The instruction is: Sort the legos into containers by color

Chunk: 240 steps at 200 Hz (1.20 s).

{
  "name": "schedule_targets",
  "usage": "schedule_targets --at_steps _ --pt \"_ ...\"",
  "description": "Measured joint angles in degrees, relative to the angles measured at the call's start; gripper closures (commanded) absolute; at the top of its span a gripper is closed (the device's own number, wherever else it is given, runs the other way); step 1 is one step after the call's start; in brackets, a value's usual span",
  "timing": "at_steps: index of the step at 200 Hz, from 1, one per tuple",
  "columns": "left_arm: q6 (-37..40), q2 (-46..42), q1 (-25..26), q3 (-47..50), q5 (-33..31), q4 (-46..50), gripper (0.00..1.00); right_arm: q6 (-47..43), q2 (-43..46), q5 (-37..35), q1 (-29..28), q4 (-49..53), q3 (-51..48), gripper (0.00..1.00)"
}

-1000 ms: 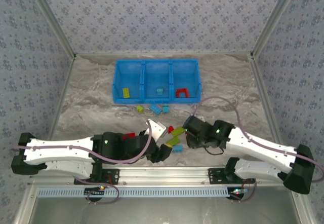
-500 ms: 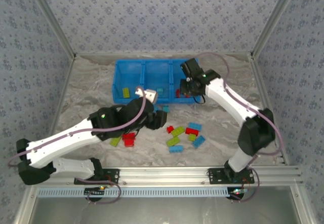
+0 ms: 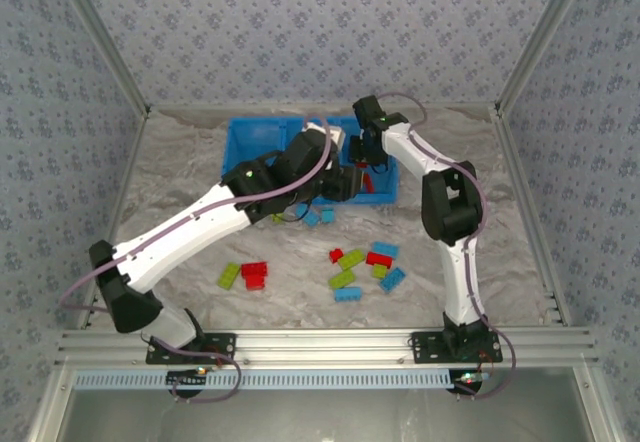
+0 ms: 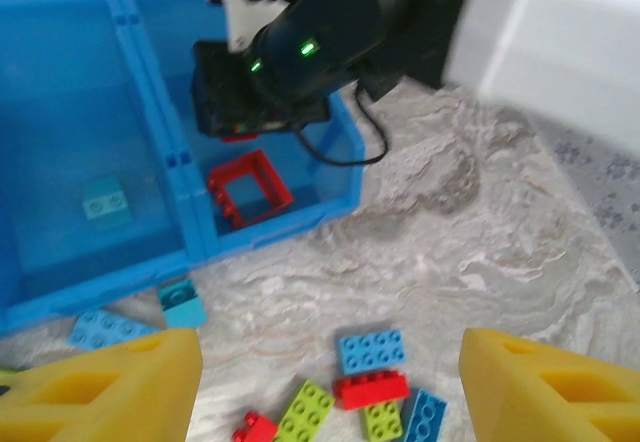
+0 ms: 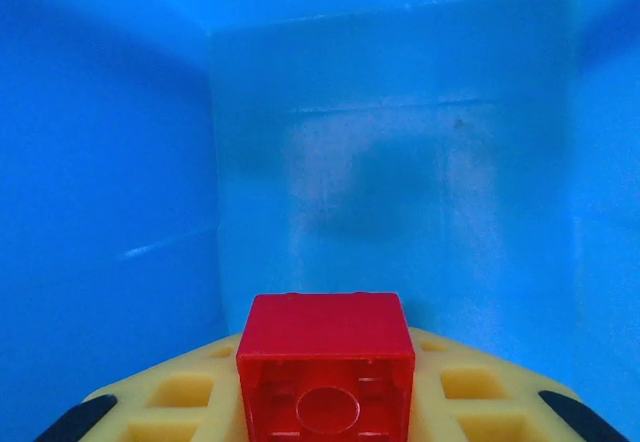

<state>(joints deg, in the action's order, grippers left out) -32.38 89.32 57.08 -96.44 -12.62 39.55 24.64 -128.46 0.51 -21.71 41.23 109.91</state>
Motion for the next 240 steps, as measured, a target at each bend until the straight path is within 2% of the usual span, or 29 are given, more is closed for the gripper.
schedule_targets --at_steps 50,108,155,182,209,223,240 --pt "1.9 7.2 2.9 -7.9 -4.2 3.6 0.31 -2.0 -5.2 3.1 0.4 0.9 5.8 0.62" --pt "1.9 9.5 5.9 -9.7 -9.6 7.3 0.31 -3.1 -6.2 3.8 0.8 2.4 6.7 0.46" --pt "-1.8 6.3 6.1 -5.3 -12.9 9.9 0.32 -3.1 -3.8 2.8 1.0 3.6 6.4 0.49" --pt "-7.6 -1.8 5.4 5.9 -15.2 12.0 0.32 -3.1 5.2 0.3 0.5 3.3 3.9 0.49" --pt "-15.3 -12.4 0.8 20.2 -15.3 16.0 0.32 -3.1 21.4 -2.8 -1.8 -0.7 -3.7 0.47" --pt "-19.8 -18.4 -2.4 28.5 -15.0 17.7 0.32 -3.3 31.2 -4.1 -4.9 -4.3 -10.2 0.44" --pt "-25.1 -25.9 -5.0 38.3 -13.8 20.6 0.31 -4.0 41.5 -5.0 -11.3 -8.9 -18.6 0.42"
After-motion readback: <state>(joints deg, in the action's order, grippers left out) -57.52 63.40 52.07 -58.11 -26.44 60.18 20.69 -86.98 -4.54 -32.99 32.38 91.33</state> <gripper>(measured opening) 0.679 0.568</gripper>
